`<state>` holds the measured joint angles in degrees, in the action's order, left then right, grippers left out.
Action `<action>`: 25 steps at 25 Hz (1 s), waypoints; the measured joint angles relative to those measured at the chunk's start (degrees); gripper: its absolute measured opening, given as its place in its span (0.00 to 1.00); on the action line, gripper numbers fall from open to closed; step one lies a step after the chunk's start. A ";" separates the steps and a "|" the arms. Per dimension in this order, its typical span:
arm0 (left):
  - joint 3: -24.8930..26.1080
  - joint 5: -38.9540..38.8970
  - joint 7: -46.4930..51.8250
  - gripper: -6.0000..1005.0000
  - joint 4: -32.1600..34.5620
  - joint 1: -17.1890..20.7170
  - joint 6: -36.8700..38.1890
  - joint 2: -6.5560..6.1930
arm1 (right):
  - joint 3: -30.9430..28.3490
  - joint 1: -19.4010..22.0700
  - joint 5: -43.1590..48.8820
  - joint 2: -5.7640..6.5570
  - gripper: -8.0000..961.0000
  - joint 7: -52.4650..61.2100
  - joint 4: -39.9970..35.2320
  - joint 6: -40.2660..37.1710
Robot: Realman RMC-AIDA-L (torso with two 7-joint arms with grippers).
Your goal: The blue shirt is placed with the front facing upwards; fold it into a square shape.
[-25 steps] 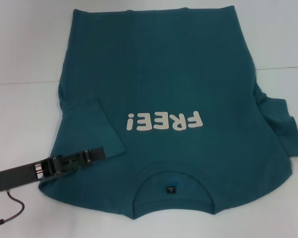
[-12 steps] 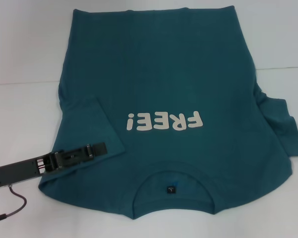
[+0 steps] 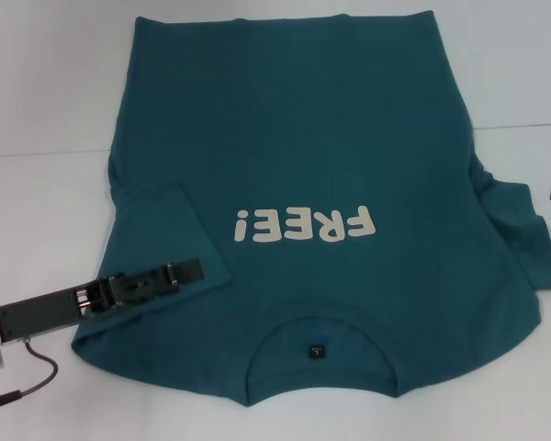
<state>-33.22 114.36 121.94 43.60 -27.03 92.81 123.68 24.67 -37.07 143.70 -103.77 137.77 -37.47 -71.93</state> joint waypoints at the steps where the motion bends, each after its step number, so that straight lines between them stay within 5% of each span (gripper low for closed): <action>1: 0.00 0.00 -0.06 0.90 -0.08 -0.04 -0.14 -0.01 | 0.11 -0.29 0.03 -0.09 0.95 -0.16 0.31 0.56; 17: 0.00 -0.11 -0.47 0.89 -0.82 -0.66 -1.07 0.15 | 3.53 -1.38 -0.49 -0.82 0.92 -0.05 7.76 10.42; 25: 0.00 -0.11 -0.54 0.89 -1.81 -0.67 -1.89 0.17 | 3.54 -2.38 -0.54 -2.17 0.91 0.29 8.10 12.97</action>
<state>-33.22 114.25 121.40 41.79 -27.70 90.92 123.85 28.21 -39.45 143.16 -105.94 138.06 -29.37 -58.96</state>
